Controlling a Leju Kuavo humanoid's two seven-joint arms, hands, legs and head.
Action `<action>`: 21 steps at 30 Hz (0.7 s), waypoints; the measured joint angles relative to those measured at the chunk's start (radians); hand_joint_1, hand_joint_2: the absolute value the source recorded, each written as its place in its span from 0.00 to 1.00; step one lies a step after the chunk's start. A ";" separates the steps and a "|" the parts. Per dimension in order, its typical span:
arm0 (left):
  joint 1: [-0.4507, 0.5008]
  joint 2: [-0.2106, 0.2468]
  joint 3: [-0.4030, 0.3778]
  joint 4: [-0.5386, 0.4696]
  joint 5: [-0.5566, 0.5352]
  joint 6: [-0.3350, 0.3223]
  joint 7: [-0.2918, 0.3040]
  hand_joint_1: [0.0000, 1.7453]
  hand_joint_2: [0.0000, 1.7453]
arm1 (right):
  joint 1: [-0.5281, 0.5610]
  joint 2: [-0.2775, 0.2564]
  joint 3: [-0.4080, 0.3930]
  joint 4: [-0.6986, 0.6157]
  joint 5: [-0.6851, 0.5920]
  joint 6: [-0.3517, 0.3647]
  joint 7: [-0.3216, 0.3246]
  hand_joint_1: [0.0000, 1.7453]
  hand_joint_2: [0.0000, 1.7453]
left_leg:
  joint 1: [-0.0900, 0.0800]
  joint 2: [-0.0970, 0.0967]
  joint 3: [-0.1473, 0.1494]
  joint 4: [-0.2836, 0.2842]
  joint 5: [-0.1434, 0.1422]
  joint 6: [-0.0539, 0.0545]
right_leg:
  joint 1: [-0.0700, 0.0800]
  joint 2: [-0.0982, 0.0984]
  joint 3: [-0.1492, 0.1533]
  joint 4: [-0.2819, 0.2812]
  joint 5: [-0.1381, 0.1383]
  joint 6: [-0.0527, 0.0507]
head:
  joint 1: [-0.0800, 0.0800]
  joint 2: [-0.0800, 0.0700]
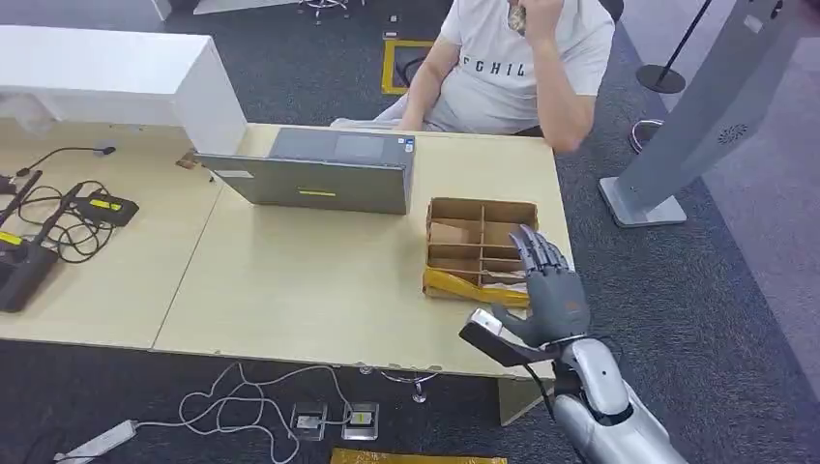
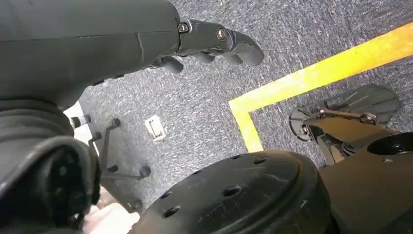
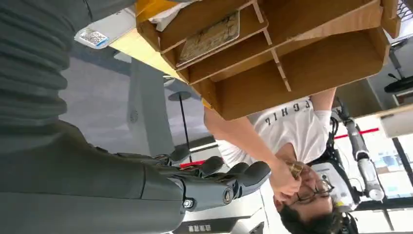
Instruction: Pass the card to the sensor for recognition and then transmit it.
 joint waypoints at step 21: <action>0.001 0.000 0.000 0.000 0.000 -0.003 0.000 0.00 0.00 | -0.061 0.090 -0.018 0.117 0.111 0.050 0.001 0.00 1.00 | 0.000 0.000 0.000 0.000 0.000 0.000 | 0.000 0.000 0.000 0.000 0.000 0.000 | 0.000 0.000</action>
